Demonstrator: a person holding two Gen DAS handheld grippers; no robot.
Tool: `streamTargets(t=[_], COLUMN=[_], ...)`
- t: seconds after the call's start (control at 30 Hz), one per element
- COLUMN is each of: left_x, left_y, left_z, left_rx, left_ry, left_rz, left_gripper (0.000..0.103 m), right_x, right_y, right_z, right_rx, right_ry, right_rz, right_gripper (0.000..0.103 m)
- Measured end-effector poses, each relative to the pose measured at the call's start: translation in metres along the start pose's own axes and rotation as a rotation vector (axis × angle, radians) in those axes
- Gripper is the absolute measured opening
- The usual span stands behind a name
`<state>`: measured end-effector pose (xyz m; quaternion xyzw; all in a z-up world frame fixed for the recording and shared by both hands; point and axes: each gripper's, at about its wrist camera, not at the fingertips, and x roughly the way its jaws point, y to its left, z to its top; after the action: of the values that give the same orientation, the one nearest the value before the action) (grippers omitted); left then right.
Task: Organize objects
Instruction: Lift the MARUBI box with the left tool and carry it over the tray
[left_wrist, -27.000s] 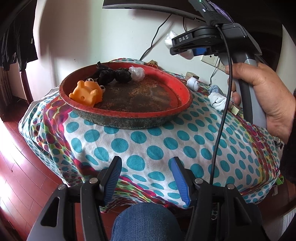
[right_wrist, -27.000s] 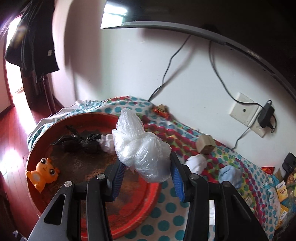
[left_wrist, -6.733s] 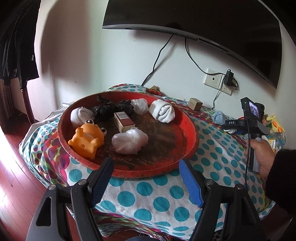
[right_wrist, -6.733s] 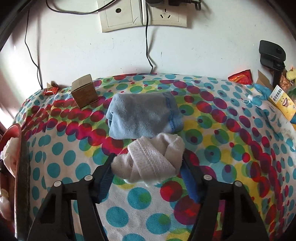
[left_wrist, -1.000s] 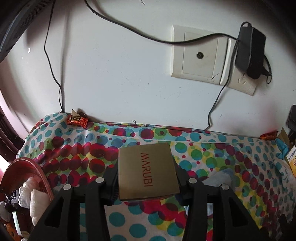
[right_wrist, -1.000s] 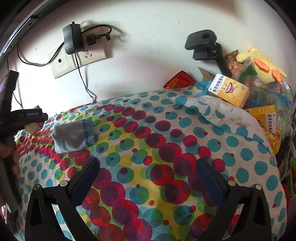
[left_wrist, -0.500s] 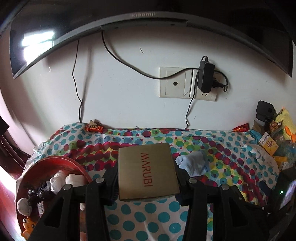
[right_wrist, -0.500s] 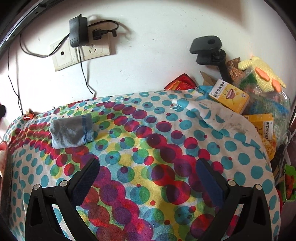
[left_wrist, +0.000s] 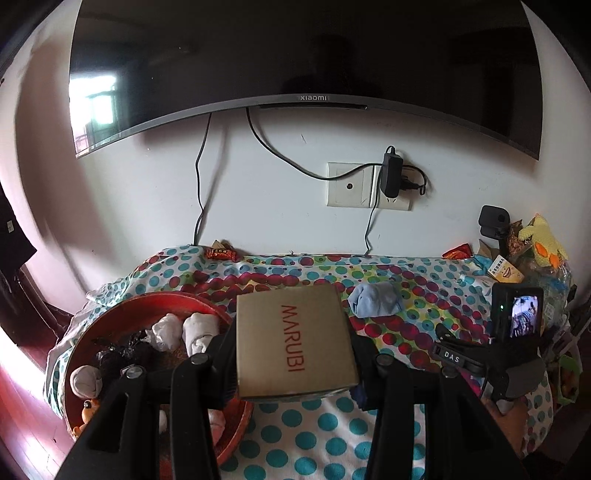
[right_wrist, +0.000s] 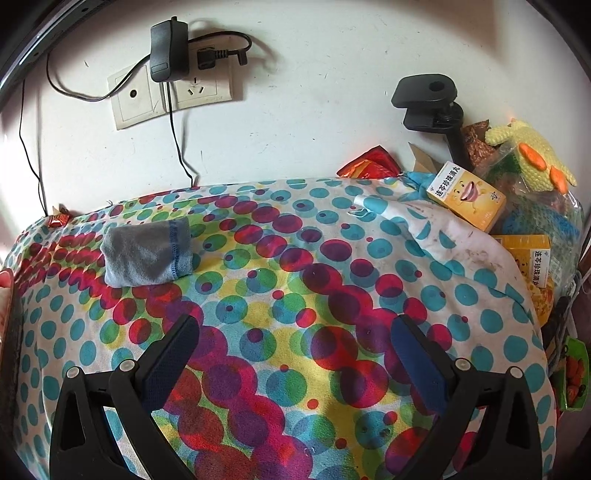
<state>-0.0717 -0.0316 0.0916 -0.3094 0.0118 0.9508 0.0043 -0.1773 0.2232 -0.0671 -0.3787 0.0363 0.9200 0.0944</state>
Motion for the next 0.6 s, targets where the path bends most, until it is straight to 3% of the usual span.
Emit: streamTargets(t=[0.23, 0.6], left_x=[-0.032, -0.048], left_y=[0.003, 0.030], left_z=[-0.037, -0.142], left_rx=[0.001, -0.002], left_ry=[0.002, 0.008], left_rz=[-0.011, 0.029], left_gripper=[0.047, 0.047], right_x=[0.003, 0.005], right_y=[0.001, 0.003], right_z=[0.000, 0.000], right_rx=[-0.005, -0.016], right_ry=[0.018, 0.028], right_rz=[0.026, 0.041], right_gripper=[0.103, 0.103])
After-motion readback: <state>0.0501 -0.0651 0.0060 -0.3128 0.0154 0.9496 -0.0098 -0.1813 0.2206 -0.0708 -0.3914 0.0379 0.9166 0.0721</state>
